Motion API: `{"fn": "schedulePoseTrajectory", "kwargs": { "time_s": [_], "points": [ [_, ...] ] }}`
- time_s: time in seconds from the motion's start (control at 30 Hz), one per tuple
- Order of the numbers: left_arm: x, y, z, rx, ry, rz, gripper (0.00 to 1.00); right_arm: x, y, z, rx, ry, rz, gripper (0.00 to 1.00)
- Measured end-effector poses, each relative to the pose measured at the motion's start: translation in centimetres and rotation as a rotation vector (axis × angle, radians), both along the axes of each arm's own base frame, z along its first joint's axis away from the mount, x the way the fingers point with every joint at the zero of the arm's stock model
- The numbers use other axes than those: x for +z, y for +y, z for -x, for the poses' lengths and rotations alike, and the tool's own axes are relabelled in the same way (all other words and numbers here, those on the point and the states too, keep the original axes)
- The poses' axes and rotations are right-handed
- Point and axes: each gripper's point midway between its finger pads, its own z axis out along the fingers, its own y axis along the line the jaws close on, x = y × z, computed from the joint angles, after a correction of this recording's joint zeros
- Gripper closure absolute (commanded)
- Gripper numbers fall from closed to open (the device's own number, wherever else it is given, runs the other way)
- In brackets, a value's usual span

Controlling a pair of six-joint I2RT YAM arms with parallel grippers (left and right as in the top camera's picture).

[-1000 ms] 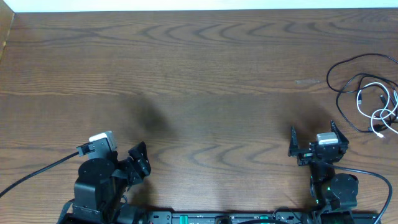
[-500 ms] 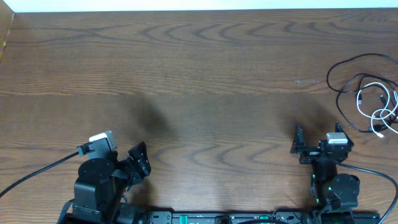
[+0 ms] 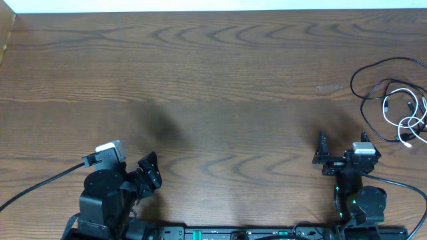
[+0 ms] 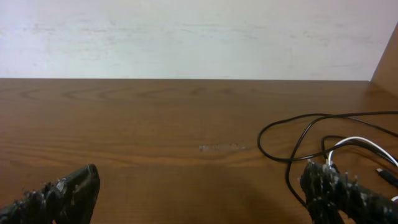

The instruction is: Untangle cables

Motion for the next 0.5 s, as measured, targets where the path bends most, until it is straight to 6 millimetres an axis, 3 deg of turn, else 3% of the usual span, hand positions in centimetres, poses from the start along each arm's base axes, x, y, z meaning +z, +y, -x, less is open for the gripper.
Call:
{"fn": "schedulePoseTrajectory", "kwargs": {
  "time_s": [0.5],
  "points": [
    [0.00,0.00,0.00,0.000,0.000,0.000,0.20,-0.02,0.00,0.00,0.000,0.000,0.000,0.01]
  ]
}}
